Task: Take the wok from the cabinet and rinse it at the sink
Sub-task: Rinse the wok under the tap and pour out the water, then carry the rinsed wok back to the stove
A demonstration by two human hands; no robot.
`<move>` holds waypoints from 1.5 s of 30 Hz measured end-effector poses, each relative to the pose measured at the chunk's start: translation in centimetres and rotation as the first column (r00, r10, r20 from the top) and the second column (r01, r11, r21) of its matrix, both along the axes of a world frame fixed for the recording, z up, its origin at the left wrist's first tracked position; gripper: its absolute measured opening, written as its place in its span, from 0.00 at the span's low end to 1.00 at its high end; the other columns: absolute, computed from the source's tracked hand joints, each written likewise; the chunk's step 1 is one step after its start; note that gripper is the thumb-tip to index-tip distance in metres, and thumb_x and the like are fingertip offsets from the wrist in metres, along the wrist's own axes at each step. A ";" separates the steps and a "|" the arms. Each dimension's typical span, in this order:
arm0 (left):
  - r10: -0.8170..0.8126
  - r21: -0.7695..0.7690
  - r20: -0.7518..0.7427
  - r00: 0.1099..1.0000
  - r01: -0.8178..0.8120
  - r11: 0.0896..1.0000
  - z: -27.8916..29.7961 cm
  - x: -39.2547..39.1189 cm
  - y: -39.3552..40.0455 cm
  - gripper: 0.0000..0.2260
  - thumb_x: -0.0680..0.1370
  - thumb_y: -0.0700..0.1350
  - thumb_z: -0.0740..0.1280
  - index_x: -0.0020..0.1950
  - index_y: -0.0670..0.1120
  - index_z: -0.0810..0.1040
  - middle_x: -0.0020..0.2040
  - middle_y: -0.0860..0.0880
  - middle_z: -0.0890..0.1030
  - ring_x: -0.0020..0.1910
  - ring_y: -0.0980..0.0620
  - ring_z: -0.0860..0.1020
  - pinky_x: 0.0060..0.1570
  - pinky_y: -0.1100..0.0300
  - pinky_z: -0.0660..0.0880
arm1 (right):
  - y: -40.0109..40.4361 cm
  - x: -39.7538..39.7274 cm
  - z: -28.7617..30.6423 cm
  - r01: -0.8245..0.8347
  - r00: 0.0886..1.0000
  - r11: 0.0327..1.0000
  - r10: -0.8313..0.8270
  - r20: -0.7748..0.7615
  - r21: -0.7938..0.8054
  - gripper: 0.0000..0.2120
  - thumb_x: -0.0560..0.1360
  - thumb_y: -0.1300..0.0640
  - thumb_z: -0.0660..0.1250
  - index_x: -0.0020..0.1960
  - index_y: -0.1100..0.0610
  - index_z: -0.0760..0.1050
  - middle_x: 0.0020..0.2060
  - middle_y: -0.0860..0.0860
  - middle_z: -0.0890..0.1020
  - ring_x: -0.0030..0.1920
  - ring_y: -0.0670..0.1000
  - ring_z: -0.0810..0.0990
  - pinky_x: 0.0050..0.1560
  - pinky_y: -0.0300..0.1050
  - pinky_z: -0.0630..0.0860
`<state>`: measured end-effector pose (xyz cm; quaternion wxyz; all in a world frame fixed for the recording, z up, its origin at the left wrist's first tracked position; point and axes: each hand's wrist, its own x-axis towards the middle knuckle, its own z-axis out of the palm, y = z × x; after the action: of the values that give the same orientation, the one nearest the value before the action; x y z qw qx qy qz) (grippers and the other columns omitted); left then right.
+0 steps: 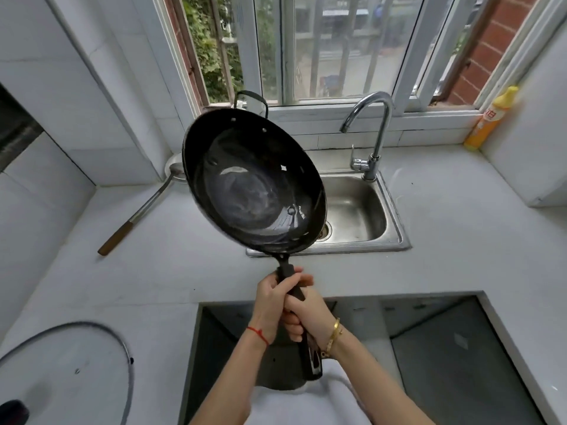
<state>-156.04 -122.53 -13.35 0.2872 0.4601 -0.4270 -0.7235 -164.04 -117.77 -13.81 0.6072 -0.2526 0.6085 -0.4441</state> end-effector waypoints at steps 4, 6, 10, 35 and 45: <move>-0.110 -0.036 -0.093 0.990 0.107 0.994 0.2 0.9 0.6 0.11 0.79 0.39 0.63 0.59 0.39 0.78 0.52 0.43 0.85 0.54 0.47 0.83 0.50 0.57 0.79 | 1.4 2.2 1.4 0.054 0.961 0.996 -0.070 -0.267 -0.067 0.14 0.78 0.61 0.61 0.34 0.60 0.70 0.20 0.51 0.68 0.17 0.46 0.68 0.19 0.37 0.67; -0.144 -0.046 -0.124 0.982 0.139 0.989 0.3 1.3 0.9 0.11 0.79 0.38 0.62 0.59 0.37 0.78 0.51 0.42 0.85 0.53 0.46 0.83 0.48 0.59 0.79 | 1.9 2.9 1.3 0.083 0.953 0.993 -0.103 -0.286 -0.081 0.16 0.79 0.61 0.60 0.32 0.55 0.69 0.20 0.47 0.69 0.16 0.42 0.67 0.19 0.34 0.65; -0.246 -0.045 -0.185 0.951 0.242 0.969 0.5 1.7 1.1 0.12 0.77 0.40 0.65 0.59 0.35 0.76 0.47 0.42 0.85 0.48 0.46 0.83 0.47 0.57 0.80 | 3.1 3.1 0.7 0.155 0.949 0.979 -0.184 -0.256 -0.130 0.11 0.77 0.56 0.59 0.37 0.46 0.68 0.26 0.45 0.70 0.19 0.42 0.68 0.20 0.36 0.66; -0.617 0.012 -0.275 0.738 0.644 0.765 1.4 -10.6 7.1 0.06 0.70 0.41 0.65 0.45 0.41 0.73 0.32 0.46 0.73 0.41 0.46 0.81 0.51 0.51 0.75 | 9.8 -3.9 2.5 0.715 0.613 0.695 -0.672 -0.414 -0.070 0.05 0.77 0.60 0.66 0.47 0.61 0.72 0.27 0.53 0.76 0.15 0.44 0.73 0.14 0.36 0.67; -0.764 0.015 -0.211 0.610 0.783 0.621 0.9 -15.3 11.2 0.04 0.71 0.43 0.66 0.44 0.43 0.75 0.34 0.46 0.74 0.43 0.46 0.82 0.50 0.50 0.71 | 14.5 -7.3 2.1 0.829 0.489 0.555 -0.776 -0.398 -0.064 0.09 0.76 0.59 0.66 0.45 0.66 0.74 0.23 0.52 0.77 0.15 0.49 0.73 0.14 0.36 0.66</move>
<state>-171.30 -111.34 -12.44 -0.0401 0.1761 -0.5164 -0.8371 -171.30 -103.30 -11.71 0.2141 0.0219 0.7895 -0.5748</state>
